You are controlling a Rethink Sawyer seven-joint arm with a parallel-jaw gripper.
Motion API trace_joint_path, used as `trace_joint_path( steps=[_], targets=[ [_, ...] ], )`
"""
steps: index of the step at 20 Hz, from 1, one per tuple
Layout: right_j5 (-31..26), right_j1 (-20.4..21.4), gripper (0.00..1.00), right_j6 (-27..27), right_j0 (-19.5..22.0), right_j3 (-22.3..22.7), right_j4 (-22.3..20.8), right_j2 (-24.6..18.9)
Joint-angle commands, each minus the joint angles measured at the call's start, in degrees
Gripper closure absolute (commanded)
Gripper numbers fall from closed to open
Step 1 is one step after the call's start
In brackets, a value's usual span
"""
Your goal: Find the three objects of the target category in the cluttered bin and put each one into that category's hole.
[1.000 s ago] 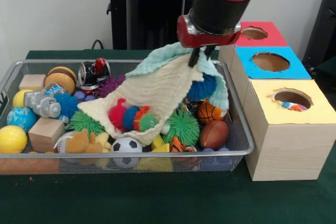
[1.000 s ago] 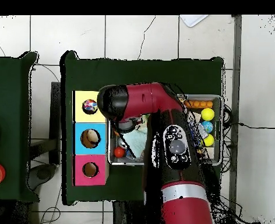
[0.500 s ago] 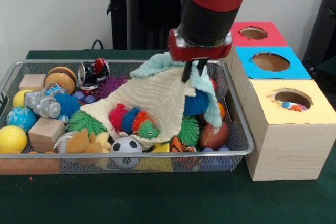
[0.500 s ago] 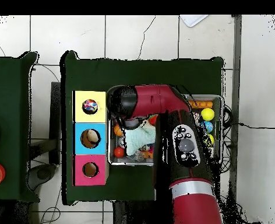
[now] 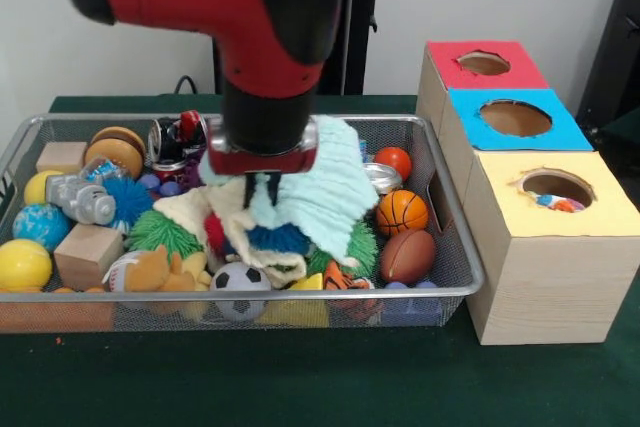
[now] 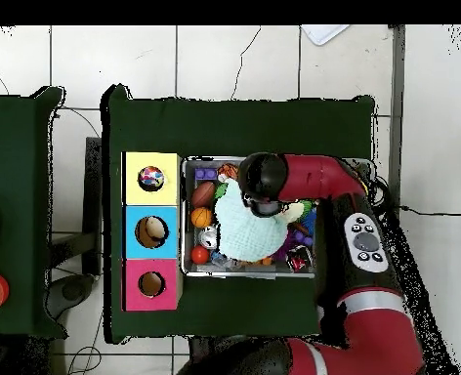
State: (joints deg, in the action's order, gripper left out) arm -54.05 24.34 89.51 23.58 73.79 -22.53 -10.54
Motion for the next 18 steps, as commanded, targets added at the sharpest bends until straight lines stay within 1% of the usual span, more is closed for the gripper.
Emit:
trace_joint_path(
  steps=[1,6,9,12,15,18],
  targets=[
    [-2.4,-5.1,1.0,-23.0,5.4,-7.3,-7.2,-6.5],
    [-4.8,-6.8,1.0,-26.6,7.5,-10.8,-9.6,-8.3],
    [-6.4,-5.6,1.0,-29.0,8.6,-10.5,-10.5,-8.7],
    [-10.0,-3.6,1.0,-32.5,8.9,-11.3,-11.6,-8.1],
    [-13.8,-2.8,1.0,-36.7,8.5,-14.2,-13.5,-7.6],
    [-15.4,-2.4,1.0,-39.7,8.4,-16.4,-14.7,-7.5]
  ],
)
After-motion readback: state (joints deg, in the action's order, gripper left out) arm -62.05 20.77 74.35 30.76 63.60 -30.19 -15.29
